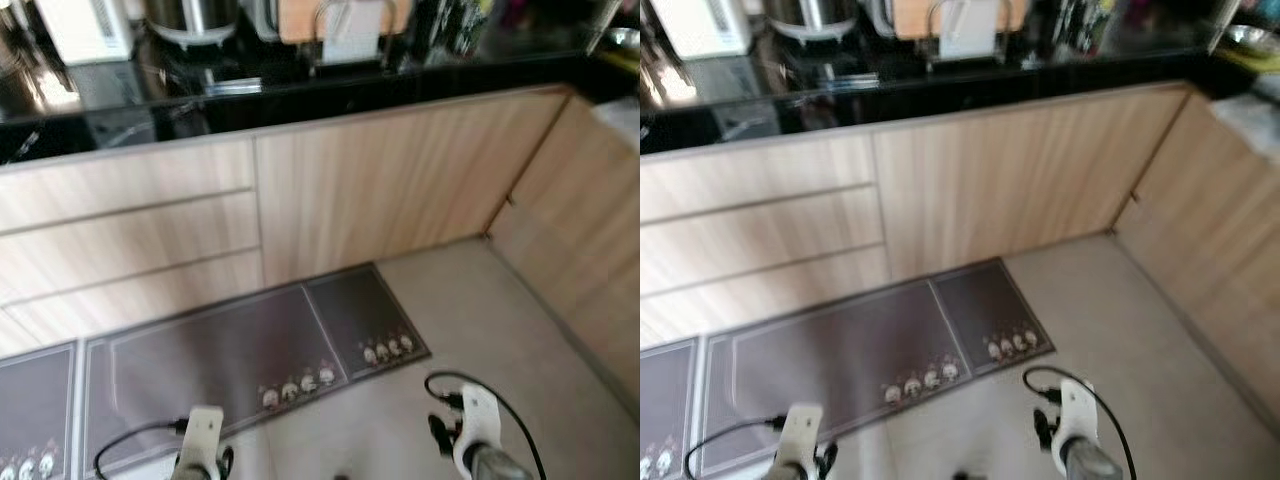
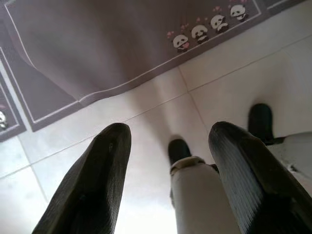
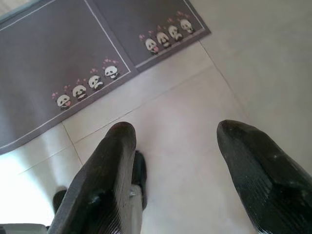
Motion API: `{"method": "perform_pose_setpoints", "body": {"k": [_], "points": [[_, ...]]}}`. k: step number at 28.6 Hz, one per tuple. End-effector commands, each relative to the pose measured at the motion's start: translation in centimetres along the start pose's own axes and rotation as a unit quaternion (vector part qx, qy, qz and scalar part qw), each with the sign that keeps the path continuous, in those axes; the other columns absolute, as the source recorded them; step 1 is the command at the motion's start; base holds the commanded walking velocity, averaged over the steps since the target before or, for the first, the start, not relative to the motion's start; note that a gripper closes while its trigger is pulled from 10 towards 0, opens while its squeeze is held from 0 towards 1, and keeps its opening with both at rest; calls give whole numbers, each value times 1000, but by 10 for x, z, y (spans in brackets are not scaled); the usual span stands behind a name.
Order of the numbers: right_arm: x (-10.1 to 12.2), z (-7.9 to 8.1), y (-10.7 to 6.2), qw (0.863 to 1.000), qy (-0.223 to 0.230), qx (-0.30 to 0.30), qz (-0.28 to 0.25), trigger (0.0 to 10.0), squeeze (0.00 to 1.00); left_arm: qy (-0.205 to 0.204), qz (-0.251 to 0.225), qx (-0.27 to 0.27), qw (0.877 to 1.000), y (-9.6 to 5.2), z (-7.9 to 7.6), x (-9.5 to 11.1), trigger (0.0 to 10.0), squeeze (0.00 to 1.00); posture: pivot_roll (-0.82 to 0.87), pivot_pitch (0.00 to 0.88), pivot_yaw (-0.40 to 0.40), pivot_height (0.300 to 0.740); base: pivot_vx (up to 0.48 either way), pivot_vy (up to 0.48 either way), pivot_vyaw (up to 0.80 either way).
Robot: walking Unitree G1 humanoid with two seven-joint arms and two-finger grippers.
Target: Kitchen organization
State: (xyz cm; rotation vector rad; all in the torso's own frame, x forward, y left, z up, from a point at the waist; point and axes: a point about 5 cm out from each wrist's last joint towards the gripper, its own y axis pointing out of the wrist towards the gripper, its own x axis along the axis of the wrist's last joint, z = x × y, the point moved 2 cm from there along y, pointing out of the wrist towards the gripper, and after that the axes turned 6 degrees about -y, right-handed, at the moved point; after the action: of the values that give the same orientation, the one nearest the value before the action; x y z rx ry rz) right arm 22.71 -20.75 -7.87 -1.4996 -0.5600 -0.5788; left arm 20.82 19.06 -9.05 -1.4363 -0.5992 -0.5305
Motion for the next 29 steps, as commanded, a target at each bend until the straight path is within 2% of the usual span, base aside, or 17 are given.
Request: {"method": "perform_pose_setpoints", "body": {"k": [1, 29], "points": [[-4, -2, -1, 1000, -2, -2, 5, 10000, 0, 8, 10, -5, 1000, -1, -3, -5, 10000, 0, 31, 133, -38, 740, 0, 0, -656], [-10, -1, -2, 1000, -4, -2, 15, 10000, 0, -4, 5, -3, 1000, -1, -1, -4, 10000, 0, 32, 135, -38, 740, 0, 0, -657]]}}
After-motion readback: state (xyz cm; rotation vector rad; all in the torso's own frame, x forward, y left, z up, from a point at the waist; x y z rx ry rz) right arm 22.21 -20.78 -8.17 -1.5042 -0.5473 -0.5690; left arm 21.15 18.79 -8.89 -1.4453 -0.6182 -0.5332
